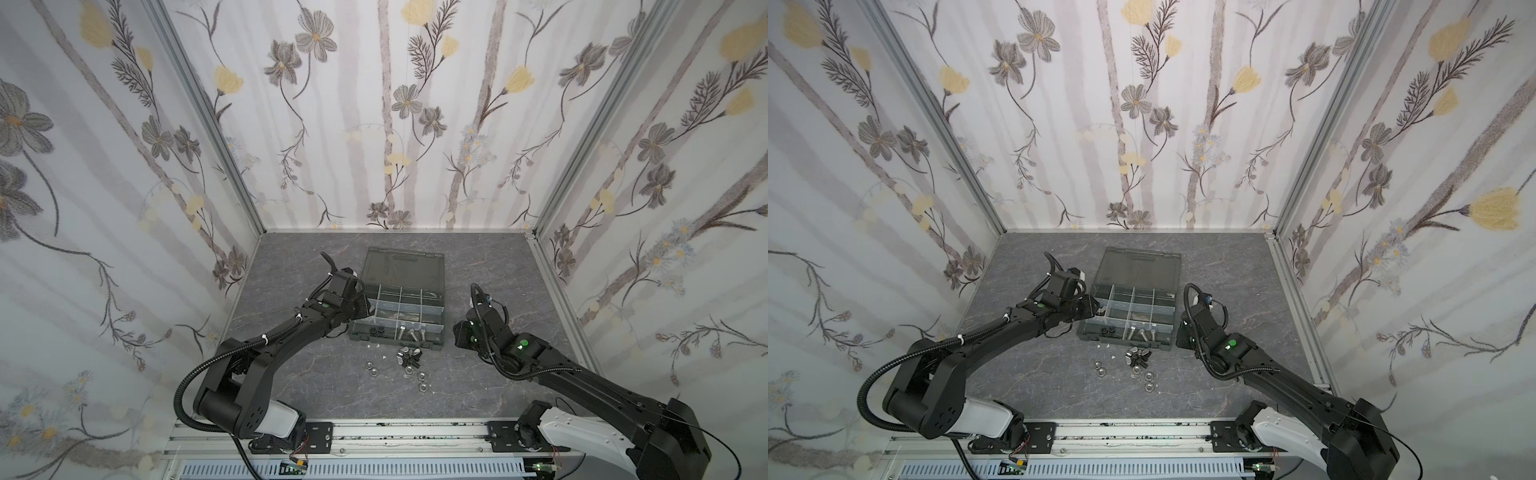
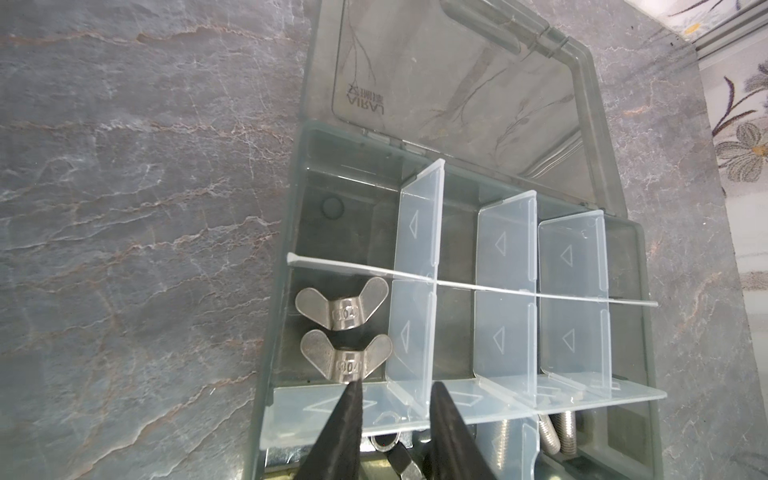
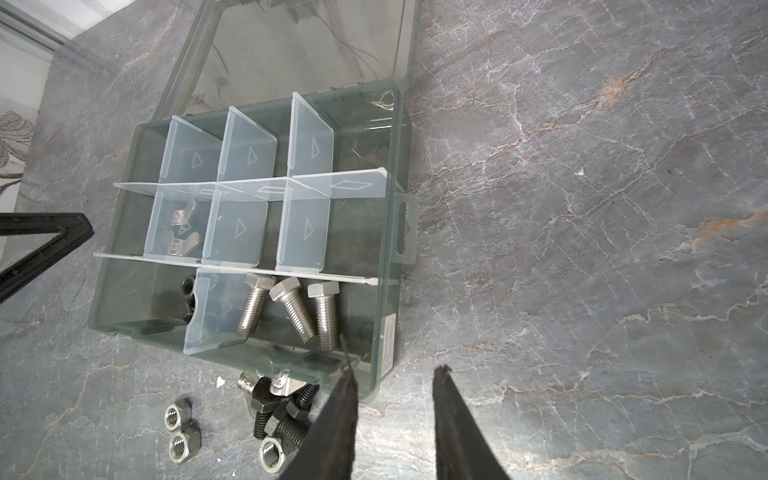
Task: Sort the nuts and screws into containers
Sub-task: 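Lift the wing nut into the middle-row compartment and open the left gripper, then move the left gripper back down to the pile in front of the box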
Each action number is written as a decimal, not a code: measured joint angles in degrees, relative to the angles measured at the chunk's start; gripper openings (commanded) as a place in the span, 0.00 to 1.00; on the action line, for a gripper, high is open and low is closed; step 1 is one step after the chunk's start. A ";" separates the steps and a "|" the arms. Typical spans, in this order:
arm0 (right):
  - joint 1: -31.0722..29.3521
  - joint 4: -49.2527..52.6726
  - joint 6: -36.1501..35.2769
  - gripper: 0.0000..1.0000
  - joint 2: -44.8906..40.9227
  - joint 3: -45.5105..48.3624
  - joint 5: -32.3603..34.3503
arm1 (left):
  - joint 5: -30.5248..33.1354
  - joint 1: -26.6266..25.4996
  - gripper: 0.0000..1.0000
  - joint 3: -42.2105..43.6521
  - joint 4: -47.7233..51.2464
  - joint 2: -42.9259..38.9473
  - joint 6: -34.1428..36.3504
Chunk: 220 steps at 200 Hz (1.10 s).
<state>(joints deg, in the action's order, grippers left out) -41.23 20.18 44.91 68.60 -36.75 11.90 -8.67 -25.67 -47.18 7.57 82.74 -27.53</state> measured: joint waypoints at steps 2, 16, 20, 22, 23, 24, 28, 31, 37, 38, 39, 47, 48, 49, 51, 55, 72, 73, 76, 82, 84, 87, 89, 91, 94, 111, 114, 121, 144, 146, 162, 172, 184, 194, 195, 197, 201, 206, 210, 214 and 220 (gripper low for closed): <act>0.00 0.00 0.00 0.32 0.04 -0.04 0.00 | 0.00 0.00 0.31 0.11 0.00 -0.11 -0.04; 0.00 -0.02 0.00 0.32 0.24 -0.11 -0.02 | -0.15 0.00 0.31 0.87 0.11 -0.81 -0.46; 0.00 -0.02 0.00 0.32 0.28 -0.11 -0.02 | -0.15 0.00 0.31 1.11 0.09 -1.03 -0.63; 0.00 -0.02 0.00 0.32 0.31 -0.11 -0.02 | -0.15 0.00 0.31 1.25 0.11 -1.18 -0.66; 0.00 -0.02 0.00 0.32 0.33 -0.11 -0.02 | -0.17 0.00 0.31 1.29 0.11 -1.22 -0.68; 0.00 -0.02 0.00 0.32 0.33 -0.11 -0.02 | -0.17 0.00 0.31 1.36 0.11 -1.31 -0.72; 0.00 -0.02 0.00 0.32 0.37 -0.11 -0.02 | -0.17 0.00 0.31 1.57 0.15 -1.60 -0.92; 0.00 -0.02 0.00 0.32 0.37 -0.11 -0.02 | -0.17 -0.02 0.31 1.73 0.15 -1.81 -1.01; 0.00 -0.02 0.00 0.32 0.37 -0.11 -0.02 | -0.20 -0.02 0.31 2.08 0.13 -2.29 -1.03; 0.00 -0.02 0.00 0.32 0.37 -0.11 -0.02 | -0.20 -0.02 0.31 2.12 0.13 -2.34 -1.03; 0.00 -0.02 0.00 0.32 0.37 -0.11 -0.02 | -0.20 -0.02 0.31 2.19 0.13 -2.47 -1.07; 0.00 -0.04 0.00 0.32 0.37 -0.11 -0.02 | -0.20 -0.09 0.31 2.58 0.11 -3.08 -1.29; 0.00 -0.04 0.00 0.32 0.37 -0.11 -0.04 | -0.20 -0.11 0.31 2.62 0.11 -3.15 -1.31; 0.00 -0.04 0.00 0.32 0.39 -0.11 -0.04 | -0.20 -0.13 0.31 2.69 0.11 -3.28 -1.36; 0.00 -0.02 0.00 0.32 0.39 -0.11 -0.04 | -0.20 -0.11 0.31 2.80 0.11 -3.43 -1.40; 0.00 -0.02 0.00 0.32 0.42 -0.11 -0.04 | -0.20 -0.11 0.31 2.99 0.13 -3.76 -1.42; 0.00 -0.04 -0.02 0.32 0.52 -0.07 -0.13 | -0.17 -0.28 0.31 3.82 0.11 -5.14 -1.70; 0.00 -0.04 -0.02 0.32 0.52 -0.07 -0.15 | -0.17 -0.28 0.31 3.89 0.11 -5.25 -1.75; 0.00 -0.07 -0.02 0.32 0.57 -0.04 -0.20 | -0.17 -0.37 0.31 4.04 0.13 -5.51 -1.88; 0.00 -0.24 -0.02 0.32 0.66 0.02 -0.22 | -0.13 -0.48 0.31 4.39 0.11 -6.10 -2.08; 0.00 -0.26 -0.02 0.32 0.70 0.02 -0.24 | -0.13 -0.52 0.31 4.55 0.09 -6.32 -2.10; 0.00 -0.26 -0.02 0.32 0.74 0.04 -0.28 | -0.15 -0.59 0.31 4.70 0.07 -6.56 -2.10; 0.00 -0.26 -0.02 0.32 0.79 0.07 -0.33 | -0.15 -0.66 0.31 4.85 0.07 -6.78 -2.12; 0.00 -0.26 -0.02 0.32 0.81 0.07 -0.44 | -0.15 -0.70 0.31 5.01 0.07 -6.99 -2.14; 0.00 -0.24 -0.02 0.32 0.81 0.09 -0.55 | -0.15 -0.79 0.31 5.22 0.07 -7.28 -2.27; 0.00 -0.35 -0.02 0.32 0.83 0.11 -0.87 | -0.11 -1.31 0.31 6.51 0.11 -9.07 -2.47; 0.00 -0.42 -0.02 0.32 0.83 0.15 -0.92 | -0.09 -1.42 0.31 6.71 0.09 -9.35 -2.49; 0.00 -0.50 -0.02 0.32 0.83 0.24 -0.96 | -0.04 -1.70 0.31 7.19 0.09 -9.90 -2.67; 0.00 -0.63 -0.02 0.32 0.87 0.46 -1.03 | 0.48 -3.48 0.31 8.59 0.42 -12.46 -3.02; 0.00 -0.66 -0.02 0.32 0.90 0.46 -1.03 | 0.57 -3.67 0.31 8.70 0.35 -12.63 -3.08; 0.00 -0.87 0.00 0.32 1.16 0.50 -1.03 | 1.18 -5.75 0.31 9.62 0.35 -13.62 -3.80; 0.00 -1.07 0.00 0.32 1.29 0.57 -1.05 | 1.62 -7.41 0.31 10.08 0.46 -13.86 -4.00; 0.00 -1.16 0.00 0.32 1.38 0.57 -1.07 | 2.43 -9.57 0.31 10.43 0.66 -13.97 -4.28; 0.02 -1.46 0.00 0.32 1.44 0.57 -1.09 | 3.23 -11.28 0.31 10.58 0.72 -13.97 -4.46; 0.02 -1.49 0.00 0.32 1.44 0.57 -1.09 | 3.30 -11.39 0.31 10.60 0.72 -13.94 -4.46; 0.02 -1.55 0.00 0.32 1.44 0.59 -1.09 | 3.50 -11.74 0.32 10.62 0.76 -13.94 -4.52; 0.02 -1.79 0.00 0.32 1.44 0.61 -1.07 | 3.93 -12.48 0.32 10.67 0.79 -13.92 -4.63; 0.04 -1.99 0.00 0.32 1.44 0.66 -1.09 | 4.42 -13.38 0.32 10.71 0.79 -13.79 -4.85; 0.04 -2.03 0.00 0.32 1.44 0.68 -1.09 | 4.83 -14.12 0.32 10.71 0.79 -13.62 -5.01; 0.04 -2.05 0.00 0.32 1.44 0.68 -1.09 | 5.27 -14.69 0.32 10.71 0.79 -13.44 -5.16; 0.04 -2.05 0.00 0.32 1.44 0.72 -1.09 | 5.84 -15.80 0.32 10.71 0.79 -13.03 -5.51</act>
<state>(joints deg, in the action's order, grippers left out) -41.19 18.13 44.91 70.04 -36.03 10.81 -2.83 -41.47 -36.47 8.36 69.71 -33.04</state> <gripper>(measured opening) 0.320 0.319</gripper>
